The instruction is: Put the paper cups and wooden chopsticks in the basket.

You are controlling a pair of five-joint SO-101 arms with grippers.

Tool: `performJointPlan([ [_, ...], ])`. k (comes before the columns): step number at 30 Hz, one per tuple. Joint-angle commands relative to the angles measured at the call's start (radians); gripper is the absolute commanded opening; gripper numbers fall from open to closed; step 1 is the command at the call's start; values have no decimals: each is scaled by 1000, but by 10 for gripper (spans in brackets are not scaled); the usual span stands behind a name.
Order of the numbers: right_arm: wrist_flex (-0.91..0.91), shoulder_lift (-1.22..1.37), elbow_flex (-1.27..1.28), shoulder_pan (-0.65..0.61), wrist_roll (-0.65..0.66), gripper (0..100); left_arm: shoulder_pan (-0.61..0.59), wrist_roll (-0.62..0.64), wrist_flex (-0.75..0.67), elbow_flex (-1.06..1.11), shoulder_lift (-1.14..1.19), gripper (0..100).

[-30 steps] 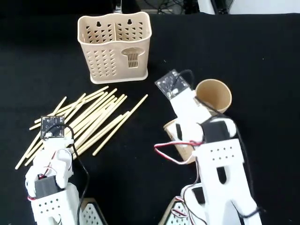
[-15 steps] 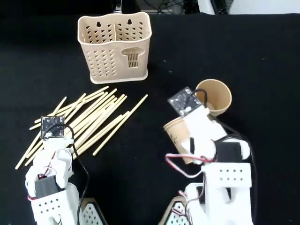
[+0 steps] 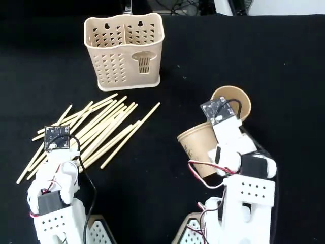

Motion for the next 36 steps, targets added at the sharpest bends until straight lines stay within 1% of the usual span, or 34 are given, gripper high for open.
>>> performJointPlan([
  [1,-112,36,56,17,-14,13,-8,-8,3,13,-8,37],
  [5,-207,76,99,17,-18,13,-8,-8,3,13,-8,37],
  [9,-232,88,120,-12,-15,13,-8,-8,3,13,-8,37],
  [14,-229,85,131,-180,-18,13,-8,-8,3,13,-8,37],
  [18,-232,84,91,-315,-23,13,-8,-8,3,13,-8,37],
  [23,-233,84,-10,-405,-104,14,-8,-8,3,13,-8,37],
  [26,-238,85,-91,-423,-147,14,-8,-8,3,13,-8,37],
  [28,-282,90,-125,-420,-183,15,-8,-8,3,13,-8,37],
  [34,-565,113,-114,-390,-195,15,-8,-8,3,13,-8,37],
  [36,-597,165,-120,-390,-195,15,-8,-8,3,13,-8,37],
])
